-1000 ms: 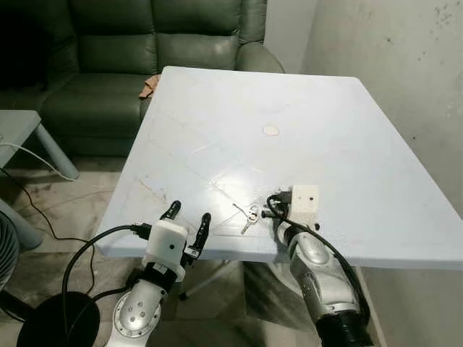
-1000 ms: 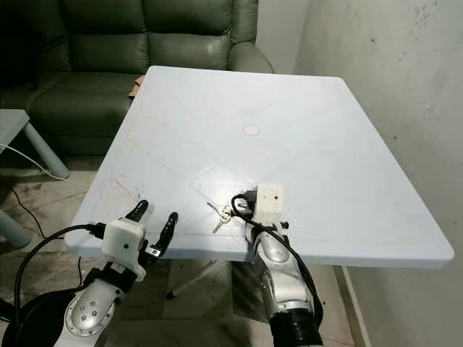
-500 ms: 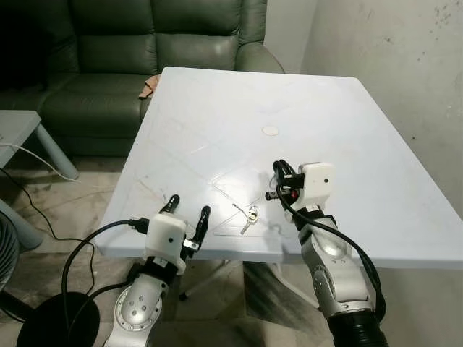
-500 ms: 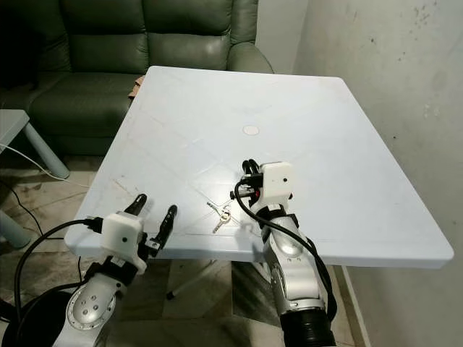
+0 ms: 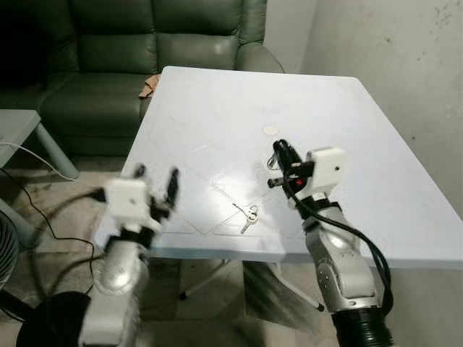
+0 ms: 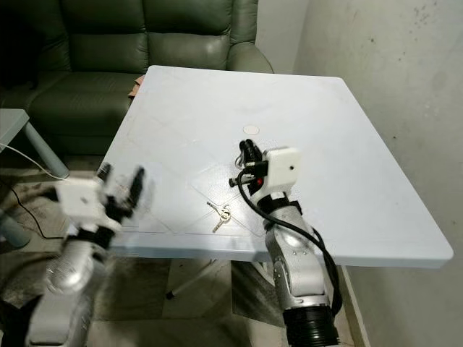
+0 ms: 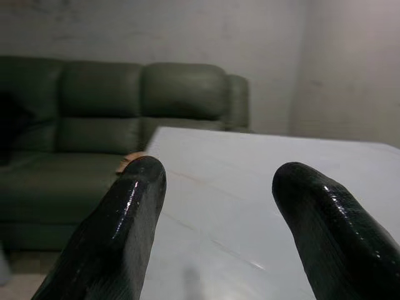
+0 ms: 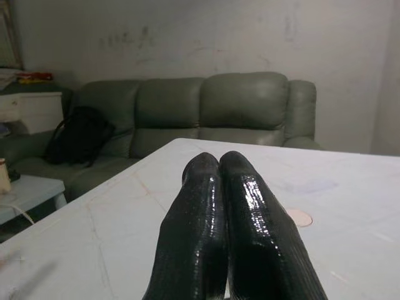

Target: Hang keys on a hook

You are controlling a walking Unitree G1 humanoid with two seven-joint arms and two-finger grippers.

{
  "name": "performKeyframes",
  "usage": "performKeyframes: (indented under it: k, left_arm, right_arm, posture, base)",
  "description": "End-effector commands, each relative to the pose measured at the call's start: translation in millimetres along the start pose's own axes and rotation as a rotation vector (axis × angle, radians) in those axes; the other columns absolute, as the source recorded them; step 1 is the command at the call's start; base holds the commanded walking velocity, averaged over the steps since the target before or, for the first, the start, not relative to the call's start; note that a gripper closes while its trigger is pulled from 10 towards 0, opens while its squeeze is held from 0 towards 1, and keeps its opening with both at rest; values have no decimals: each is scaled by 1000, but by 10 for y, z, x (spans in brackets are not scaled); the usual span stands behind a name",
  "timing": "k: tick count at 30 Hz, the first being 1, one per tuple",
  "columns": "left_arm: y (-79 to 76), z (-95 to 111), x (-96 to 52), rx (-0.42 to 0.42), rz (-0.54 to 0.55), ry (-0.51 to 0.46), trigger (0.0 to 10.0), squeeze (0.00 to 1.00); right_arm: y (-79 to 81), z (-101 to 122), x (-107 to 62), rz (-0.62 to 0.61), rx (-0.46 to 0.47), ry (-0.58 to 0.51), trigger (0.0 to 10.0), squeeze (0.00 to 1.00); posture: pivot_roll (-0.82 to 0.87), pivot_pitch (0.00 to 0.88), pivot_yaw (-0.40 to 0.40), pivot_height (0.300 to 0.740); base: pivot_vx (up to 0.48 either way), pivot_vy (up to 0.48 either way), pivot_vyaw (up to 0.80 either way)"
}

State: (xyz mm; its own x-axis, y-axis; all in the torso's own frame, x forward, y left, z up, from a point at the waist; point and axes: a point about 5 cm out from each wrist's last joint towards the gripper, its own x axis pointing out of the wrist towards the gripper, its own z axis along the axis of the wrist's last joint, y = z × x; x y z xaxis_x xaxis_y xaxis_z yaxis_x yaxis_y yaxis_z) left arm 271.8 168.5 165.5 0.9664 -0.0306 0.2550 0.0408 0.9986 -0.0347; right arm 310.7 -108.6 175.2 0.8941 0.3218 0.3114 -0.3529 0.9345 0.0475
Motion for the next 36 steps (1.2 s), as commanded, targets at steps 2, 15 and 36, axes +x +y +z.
performKeyframes:
  k: [2,15,36]
  left_arm:
    - [104,39,43,8,32,-2,10000,0]
    - [296,75,168,2,116,20,10000,0]
    - [362,-40,194,-27,196,92,10000,0]
  right_arm:
    - [-43,103,16,1,-24,-41,10000,0]
    - [-84,-3,30,-20,-35,38,10000,0]
    - [-28,-47,38,20,-49,62,10000,0]
  posture:
    - [-80,35,-27,740]
    - [-86,16,-24,740]
    - [-82,0,-34,740]
  base:
    - [0,0,0]
    - [0,0,-539]
    - [0,19,-779]
